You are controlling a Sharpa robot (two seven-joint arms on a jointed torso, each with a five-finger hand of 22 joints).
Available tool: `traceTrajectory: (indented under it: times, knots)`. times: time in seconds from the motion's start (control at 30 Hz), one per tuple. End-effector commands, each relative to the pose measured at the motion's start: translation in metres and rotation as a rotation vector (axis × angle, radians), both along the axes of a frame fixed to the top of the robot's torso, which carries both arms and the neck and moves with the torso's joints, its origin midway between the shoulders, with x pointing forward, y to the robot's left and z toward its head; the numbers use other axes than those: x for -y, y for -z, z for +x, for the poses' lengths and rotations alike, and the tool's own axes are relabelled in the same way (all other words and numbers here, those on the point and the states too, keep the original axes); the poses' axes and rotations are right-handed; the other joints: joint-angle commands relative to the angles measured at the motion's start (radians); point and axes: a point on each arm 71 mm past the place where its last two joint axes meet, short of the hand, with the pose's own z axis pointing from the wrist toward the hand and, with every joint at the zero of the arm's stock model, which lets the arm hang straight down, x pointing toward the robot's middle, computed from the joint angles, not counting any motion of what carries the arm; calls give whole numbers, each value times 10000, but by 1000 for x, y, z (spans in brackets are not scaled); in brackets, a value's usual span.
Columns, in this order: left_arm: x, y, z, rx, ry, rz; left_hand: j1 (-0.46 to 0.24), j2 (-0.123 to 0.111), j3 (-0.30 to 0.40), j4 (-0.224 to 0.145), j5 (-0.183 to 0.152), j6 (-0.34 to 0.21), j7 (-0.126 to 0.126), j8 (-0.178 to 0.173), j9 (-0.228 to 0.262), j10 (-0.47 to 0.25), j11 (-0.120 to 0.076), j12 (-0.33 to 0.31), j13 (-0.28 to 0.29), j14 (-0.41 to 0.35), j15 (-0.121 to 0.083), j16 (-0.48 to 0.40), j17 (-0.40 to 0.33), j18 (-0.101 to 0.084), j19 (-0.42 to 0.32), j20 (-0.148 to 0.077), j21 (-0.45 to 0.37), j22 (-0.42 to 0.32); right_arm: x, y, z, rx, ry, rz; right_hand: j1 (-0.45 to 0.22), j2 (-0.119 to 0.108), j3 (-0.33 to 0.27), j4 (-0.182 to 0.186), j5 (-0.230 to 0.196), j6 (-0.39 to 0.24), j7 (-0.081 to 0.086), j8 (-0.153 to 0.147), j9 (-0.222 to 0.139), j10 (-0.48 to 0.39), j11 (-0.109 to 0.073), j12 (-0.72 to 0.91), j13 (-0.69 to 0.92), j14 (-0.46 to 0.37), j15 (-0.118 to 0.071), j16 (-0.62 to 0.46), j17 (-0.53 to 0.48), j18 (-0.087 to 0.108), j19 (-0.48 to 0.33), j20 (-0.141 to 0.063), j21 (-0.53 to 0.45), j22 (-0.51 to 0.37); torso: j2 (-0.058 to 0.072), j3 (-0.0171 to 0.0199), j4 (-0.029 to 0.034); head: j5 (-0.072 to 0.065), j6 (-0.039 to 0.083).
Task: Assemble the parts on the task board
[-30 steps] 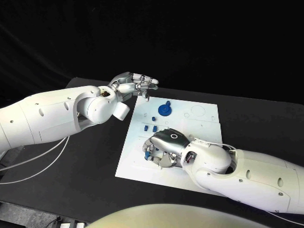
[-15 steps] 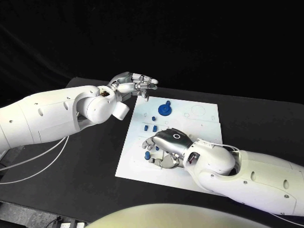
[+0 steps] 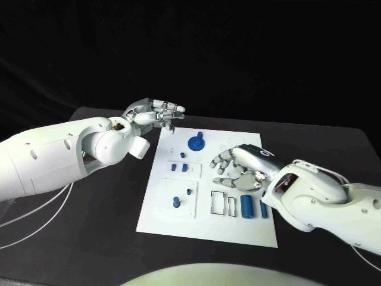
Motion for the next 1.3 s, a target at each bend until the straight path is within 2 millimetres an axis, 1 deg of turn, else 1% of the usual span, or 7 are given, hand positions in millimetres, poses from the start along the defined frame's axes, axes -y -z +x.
traceTrajectory:
  times: [0.03, 0.13, 0.3, 0.47, 0.63, 0.93, 1.3]
  knots:
    - [2, -1, 0, 31, 76, -116, 18, 69, 35, 10, 40, -30, 6, 37, -11, -57, 5, 30, 11, -41, -4, -10, -15, 70, -23, 5, -47, -11, 31, 0, 6, -1874, 1306, 1308, -108, 5, 78, 101, 277, 272, -114, 136, 58, 399, -125, 243, 151, 381, -127, 189, 327, -144, 165, -85, 530, 1130, -50, -7, -71, -433, 109]
    - [1, 0, -1, 31, 60, -103, 18, 69, 35, 10, 40, -30, 6, 37, -11, -57, 5, 30, 11, -41, -4, -10, -15, 70, -23, 5, -47, -11, 58, 3, 6, -2335, 2064, 1223, -125, -17, 129, 131, 745, 639, -288, 392, 217, 815, -322, 583, 413, 449, -261, 356, 629, -226, 299, -202, 1020, 1325, -95, 3, -131, -644, 106]
    - [1, 2, -1, 3, 42, -100, 18, 69, 35, 10, 40, -30, 6, 37, -11, -57, 5, 30, 11, -41, -4, -10, -15, 70, -23, 5, -47, -11, 84, 7, -1, -2662, 3049, 1195, -633, -291, -216, 539, 858, 579, -470, 605, 580, 1296, -550, 2075, 1855, 475, -455, 512, 839, -322, 413, -422, 1536, 1581, -156, 28, -198, -881, 22]
    - [0, 4, -1, -41, 18, -90, 18, 69, 35, 10, 40, -30, 6, 37, -11, -57, 5, 30, 11, -41, -4, -10, -15, 70, -23, 5, -47, -11, 100, 19, -15, -3339, 4067, 611, -879, -460, -953, 1162, 1536, 279, -555, 961, 1199, 822, -596, 5733, 6052, 502, -511, 609, 951, -399, 492, -464, 1966, 1820, -218, 0, -289, -1012, -80]
    - [-1, 5, -1, -76, 15, -79, 18, 69, 35, 10, 40, -30, 6, 37, -11, -57, 5, 30, 11, -41, -4, -10, -15, 70, -23, 5, -47, -11, 98, 34, -27, -3656, 4508, -271, -1035, -506, -1545, 1215, 1614, 139, -562, 1223, 1541, 1204, -606, 7588, 8322, 594, -504, 859, 1498, -455, 575, -472, 2318, 1967, -247, 3, -366, -983, -136]
    - [-3, 6, -2, -146, 9, -86, 16, 68, 36, 11, 40, -33, 6, 42, -13, -64, 5, 44, 12, -42, -3, -8, -22, 70, -21, 4, -50, -13, 84, 50, -38, -4006, 4570, -959, -1562, -73, -2539, 1207, 1691, 131, -666, 1592, 1909, 2278, -659, 10169, 11360, 738, -547, 1227, 2384, -538, 694, -510, 2780, 2127, -240, -19, -353, -1011, -183]
    - [-4, 6, -2, -191, 18, -92, -16, 76, 30, 37, 37, -34, 10, 46, -14, -73, 10, 55, 13, -42, 2, -4, -28, 67, -20, 7, -55, -18, 68, 62, -40, -3948, 4416, -1208, -1501, 138, -3010, 1249, 1629, 183, -679, 1715, 2019, 2344, -692, 10501, 11802, 758, -558, 1299, 2559, -574, 743, -511, 2977, 2177, -234, -13, -349, -977, -202]
